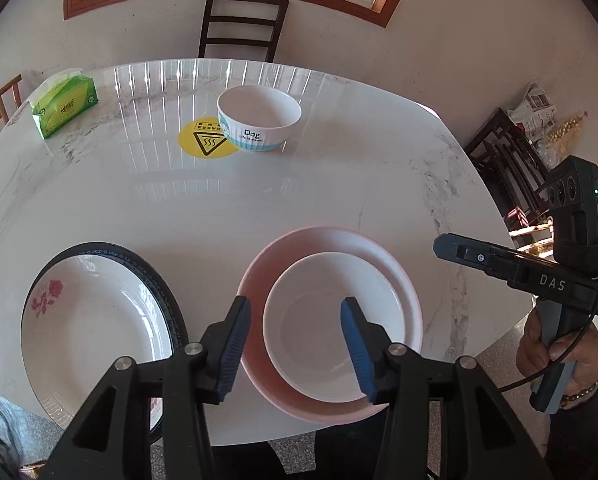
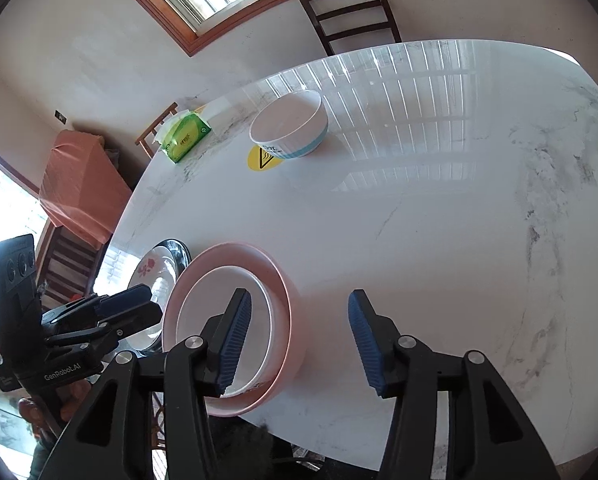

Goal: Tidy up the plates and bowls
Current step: 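Move both grippers to the white Dog bowl with blue band, then grasp the Dog bowl rim with both grippers and lift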

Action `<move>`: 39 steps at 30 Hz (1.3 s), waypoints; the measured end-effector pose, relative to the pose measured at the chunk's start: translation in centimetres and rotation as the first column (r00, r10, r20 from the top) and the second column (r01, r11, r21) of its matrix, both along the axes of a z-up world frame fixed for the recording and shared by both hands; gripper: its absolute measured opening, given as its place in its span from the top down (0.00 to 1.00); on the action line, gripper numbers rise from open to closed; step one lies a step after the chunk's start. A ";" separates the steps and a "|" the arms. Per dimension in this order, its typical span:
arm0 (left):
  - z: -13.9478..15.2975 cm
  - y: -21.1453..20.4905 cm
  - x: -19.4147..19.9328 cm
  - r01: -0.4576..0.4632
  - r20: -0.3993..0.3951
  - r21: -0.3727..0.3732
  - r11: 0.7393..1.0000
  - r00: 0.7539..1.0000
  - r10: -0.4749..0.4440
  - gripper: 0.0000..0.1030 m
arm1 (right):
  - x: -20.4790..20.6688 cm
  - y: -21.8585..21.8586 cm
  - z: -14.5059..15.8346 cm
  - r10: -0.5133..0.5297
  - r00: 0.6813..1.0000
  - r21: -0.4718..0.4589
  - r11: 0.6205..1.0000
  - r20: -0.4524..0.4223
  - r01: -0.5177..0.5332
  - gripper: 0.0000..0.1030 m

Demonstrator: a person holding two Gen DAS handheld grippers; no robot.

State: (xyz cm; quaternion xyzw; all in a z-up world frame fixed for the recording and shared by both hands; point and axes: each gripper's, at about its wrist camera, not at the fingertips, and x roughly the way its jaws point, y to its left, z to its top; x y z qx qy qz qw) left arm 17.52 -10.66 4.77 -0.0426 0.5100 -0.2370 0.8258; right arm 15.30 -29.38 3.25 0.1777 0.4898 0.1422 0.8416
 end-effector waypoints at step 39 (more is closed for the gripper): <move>-4.2 -0.5 24.3 -0.137 -0.065 -0.046 0.989 0.989 0.134 0.43 | 22.8 1.1 -3.7 0.048 0.997 0.017 0.999 -0.068 -0.047 0.52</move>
